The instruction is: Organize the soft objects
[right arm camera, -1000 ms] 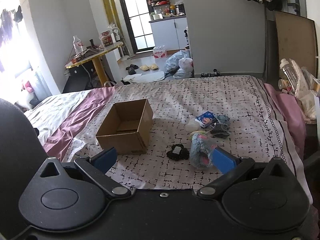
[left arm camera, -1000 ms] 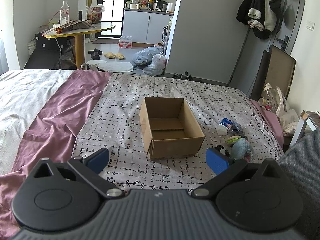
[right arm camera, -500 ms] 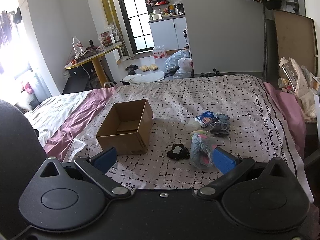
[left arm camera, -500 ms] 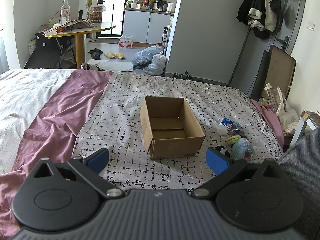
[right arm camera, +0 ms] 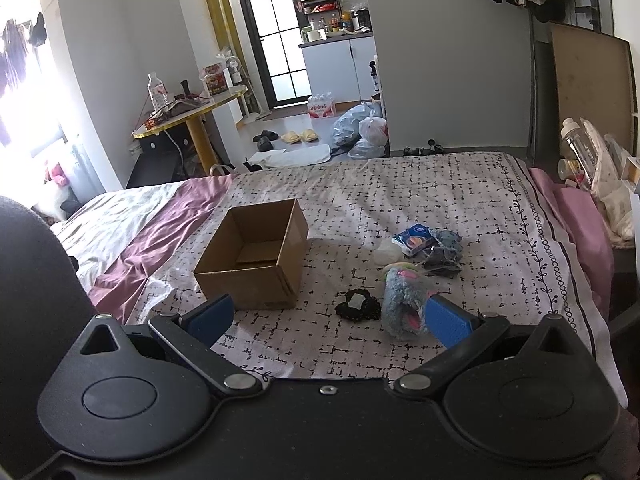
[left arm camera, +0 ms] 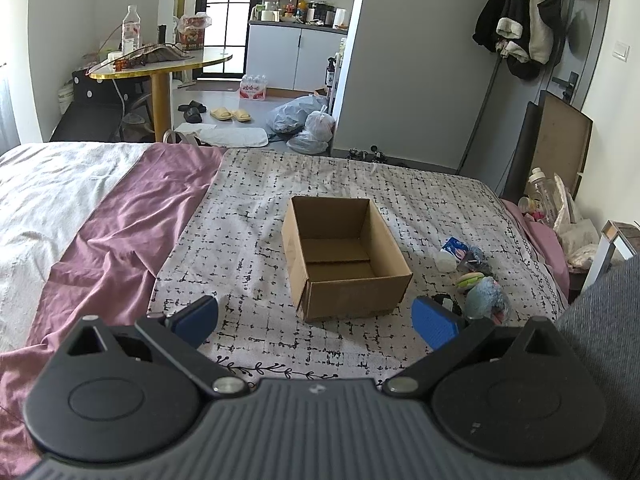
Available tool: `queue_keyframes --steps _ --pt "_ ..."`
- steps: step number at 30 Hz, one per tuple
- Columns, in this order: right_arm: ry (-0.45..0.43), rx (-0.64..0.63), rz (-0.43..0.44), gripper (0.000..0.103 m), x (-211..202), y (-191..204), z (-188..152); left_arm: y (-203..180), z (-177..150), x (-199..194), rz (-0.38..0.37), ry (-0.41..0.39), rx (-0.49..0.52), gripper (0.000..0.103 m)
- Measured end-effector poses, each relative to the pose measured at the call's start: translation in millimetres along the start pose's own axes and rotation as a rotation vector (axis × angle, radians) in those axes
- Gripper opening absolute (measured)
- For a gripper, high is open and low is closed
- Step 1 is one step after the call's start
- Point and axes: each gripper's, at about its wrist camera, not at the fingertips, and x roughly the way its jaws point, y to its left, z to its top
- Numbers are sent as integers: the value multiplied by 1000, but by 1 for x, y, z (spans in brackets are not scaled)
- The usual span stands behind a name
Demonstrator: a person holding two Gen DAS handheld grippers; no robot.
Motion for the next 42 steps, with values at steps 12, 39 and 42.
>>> queue_keyframes --steps 12,39,42 --pt "6 0 -1 103 5 0 -1 0 3 5 -5 6 1 102" --pt "49 77 -6 103 63 -31 -5 -28 32 99 -229 15 86 100" --pt "52 81 -7 101 69 -33 -4 -37 36 109 -244 36 122 99"
